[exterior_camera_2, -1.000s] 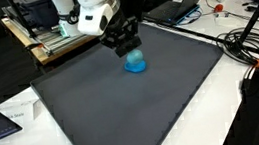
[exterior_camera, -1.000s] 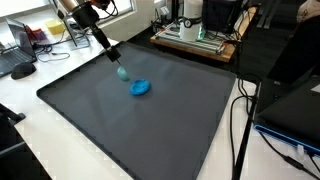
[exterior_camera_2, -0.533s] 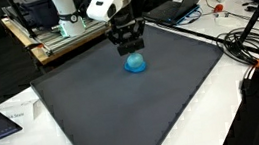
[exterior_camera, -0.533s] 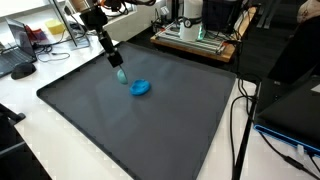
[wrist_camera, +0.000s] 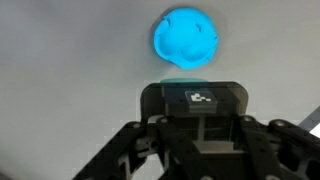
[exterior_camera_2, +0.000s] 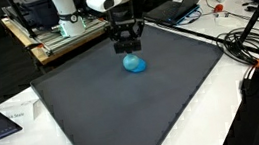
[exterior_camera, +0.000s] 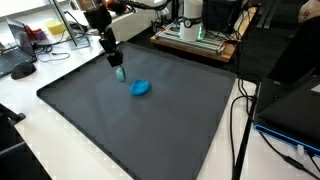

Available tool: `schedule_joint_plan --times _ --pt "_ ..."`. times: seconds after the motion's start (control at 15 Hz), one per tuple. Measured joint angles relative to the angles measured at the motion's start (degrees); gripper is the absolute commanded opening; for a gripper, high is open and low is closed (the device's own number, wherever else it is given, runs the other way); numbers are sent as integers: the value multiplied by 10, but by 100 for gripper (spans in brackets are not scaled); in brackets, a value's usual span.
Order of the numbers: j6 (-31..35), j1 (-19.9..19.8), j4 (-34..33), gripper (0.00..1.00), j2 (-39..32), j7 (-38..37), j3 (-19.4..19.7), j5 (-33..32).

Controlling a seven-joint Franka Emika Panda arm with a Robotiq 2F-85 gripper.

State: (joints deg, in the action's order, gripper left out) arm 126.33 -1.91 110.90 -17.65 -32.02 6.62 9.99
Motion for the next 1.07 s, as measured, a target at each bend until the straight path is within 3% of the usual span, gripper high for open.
schedule_joint_plan --times 0.6,1.07 --pt "21 72 20 22 8 -236 8 -187" --pt "-68 123 -6 22 2 -338 -9 -277"
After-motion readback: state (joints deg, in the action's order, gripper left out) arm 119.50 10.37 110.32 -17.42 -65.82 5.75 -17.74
